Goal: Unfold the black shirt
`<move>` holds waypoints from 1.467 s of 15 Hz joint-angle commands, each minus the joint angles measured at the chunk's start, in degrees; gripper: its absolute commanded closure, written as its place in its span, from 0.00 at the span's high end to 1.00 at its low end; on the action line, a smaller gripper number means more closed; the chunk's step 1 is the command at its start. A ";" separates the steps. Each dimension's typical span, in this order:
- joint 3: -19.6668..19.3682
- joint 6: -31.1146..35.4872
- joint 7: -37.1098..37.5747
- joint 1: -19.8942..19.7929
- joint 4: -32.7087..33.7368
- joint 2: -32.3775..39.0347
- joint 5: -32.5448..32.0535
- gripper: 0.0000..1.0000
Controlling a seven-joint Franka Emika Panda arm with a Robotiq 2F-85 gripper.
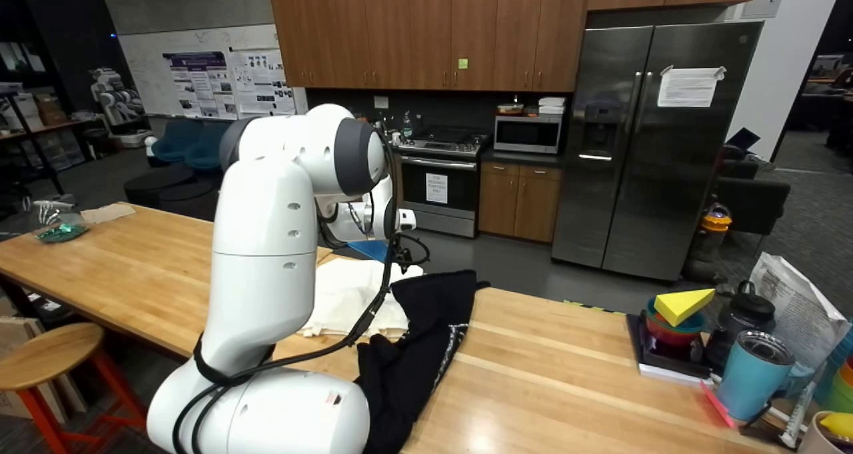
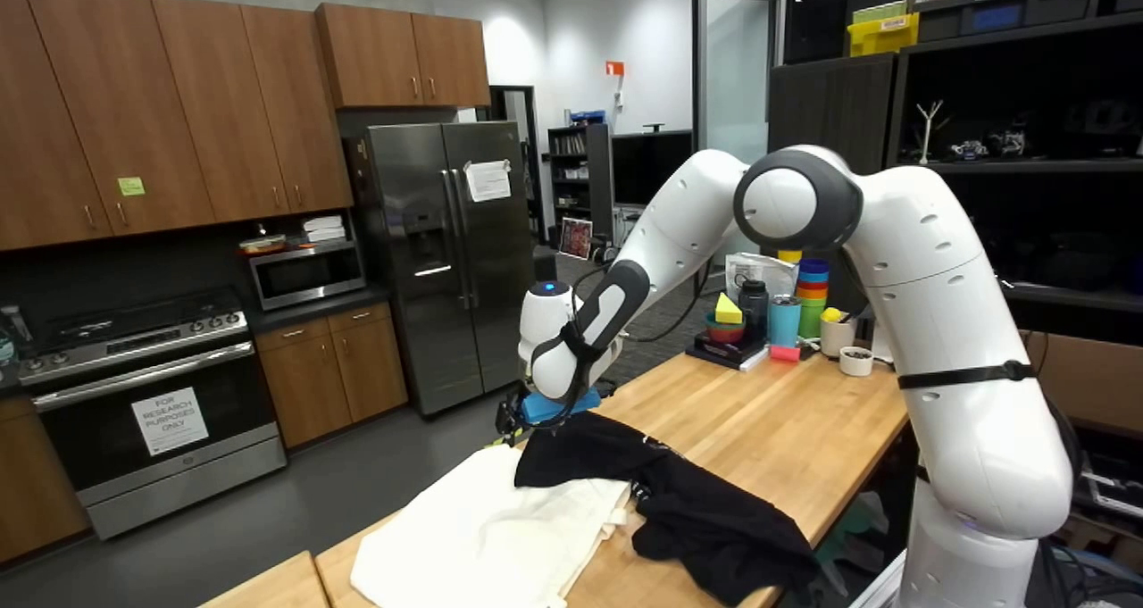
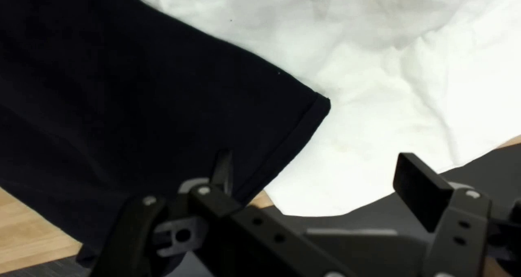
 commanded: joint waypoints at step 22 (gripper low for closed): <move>1.47 -32.24 -3.58 -0.94 30.38 18.73 11.57 1.00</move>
